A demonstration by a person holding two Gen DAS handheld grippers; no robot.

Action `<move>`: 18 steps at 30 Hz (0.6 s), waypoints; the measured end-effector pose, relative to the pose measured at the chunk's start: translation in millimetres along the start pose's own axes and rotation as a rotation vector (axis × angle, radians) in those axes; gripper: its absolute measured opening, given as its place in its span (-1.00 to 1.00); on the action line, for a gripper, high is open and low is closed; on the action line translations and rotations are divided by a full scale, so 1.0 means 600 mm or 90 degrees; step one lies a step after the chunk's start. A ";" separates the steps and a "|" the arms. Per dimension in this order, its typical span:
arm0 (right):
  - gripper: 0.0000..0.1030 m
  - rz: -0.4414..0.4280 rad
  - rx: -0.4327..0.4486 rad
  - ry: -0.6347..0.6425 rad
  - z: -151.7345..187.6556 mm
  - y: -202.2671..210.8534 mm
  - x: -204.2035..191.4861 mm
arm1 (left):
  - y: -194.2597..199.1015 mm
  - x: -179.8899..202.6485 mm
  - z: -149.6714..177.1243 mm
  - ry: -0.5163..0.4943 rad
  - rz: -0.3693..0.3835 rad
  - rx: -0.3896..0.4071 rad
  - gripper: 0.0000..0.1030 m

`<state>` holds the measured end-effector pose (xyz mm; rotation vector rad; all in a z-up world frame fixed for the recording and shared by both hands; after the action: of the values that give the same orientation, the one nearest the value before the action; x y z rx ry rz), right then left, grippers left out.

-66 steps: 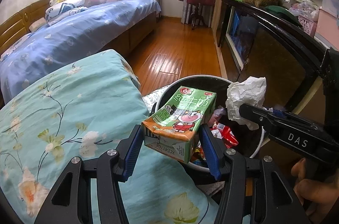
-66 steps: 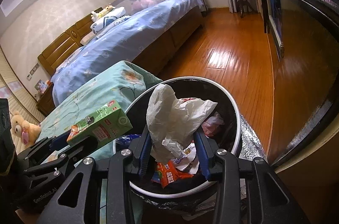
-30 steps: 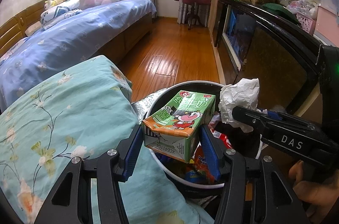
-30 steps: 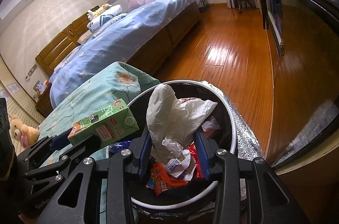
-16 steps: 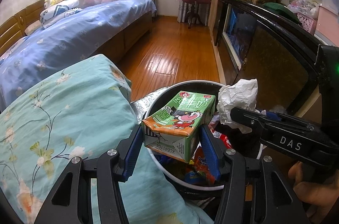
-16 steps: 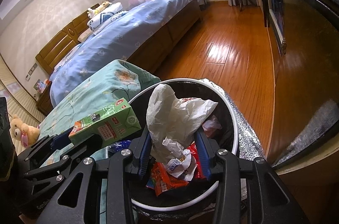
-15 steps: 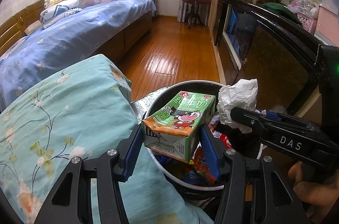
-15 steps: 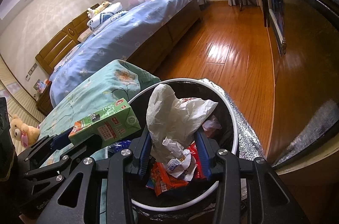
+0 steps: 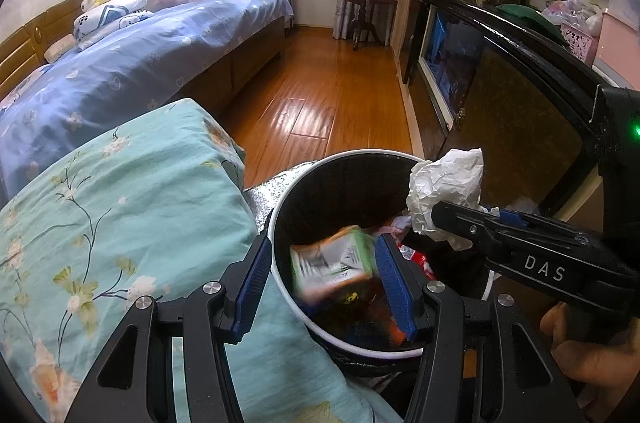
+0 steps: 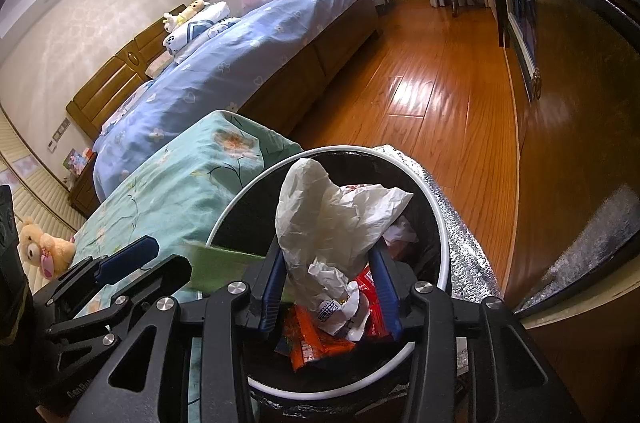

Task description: Collect trash

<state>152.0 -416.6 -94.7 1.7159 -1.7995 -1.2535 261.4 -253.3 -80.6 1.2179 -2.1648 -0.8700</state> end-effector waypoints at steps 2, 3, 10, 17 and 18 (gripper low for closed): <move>-0.01 0.001 -0.002 -0.004 0.001 0.001 0.002 | 0.004 -0.003 0.000 0.003 0.000 0.002 0.04; 0.06 0.000 -0.002 -0.007 0.001 0.001 0.003 | 0.007 -0.004 0.000 0.004 0.001 0.003 0.04; 0.29 -0.003 0.008 -0.014 0.011 0.019 -0.001 | 0.030 -0.024 0.018 0.025 0.000 0.010 0.05; 0.54 -0.016 0.026 -0.011 0.021 0.044 -0.028 | 0.064 -0.049 0.054 0.055 -0.006 0.009 0.05; 0.59 -0.017 0.030 -0.009 0.024 0.049 -0.035 | 0.072 -0.054 0.058 0.060 -0.009 0.012 0.05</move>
<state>127.0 -396.1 -73.0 1.7656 -1.8337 -1.2468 228.7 -198.1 -76.0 1.2590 -2.0958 -0.7835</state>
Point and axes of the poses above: each gripper's, at about its wrist camera, not at the fingertips, and y roughly against the way its jaws point, x to its right, z to its underside, the point moved 3 cm from there along -y, roughly the way its jaws point, and after that the axes turned 3 degrees about y, right-handed, at the moved point
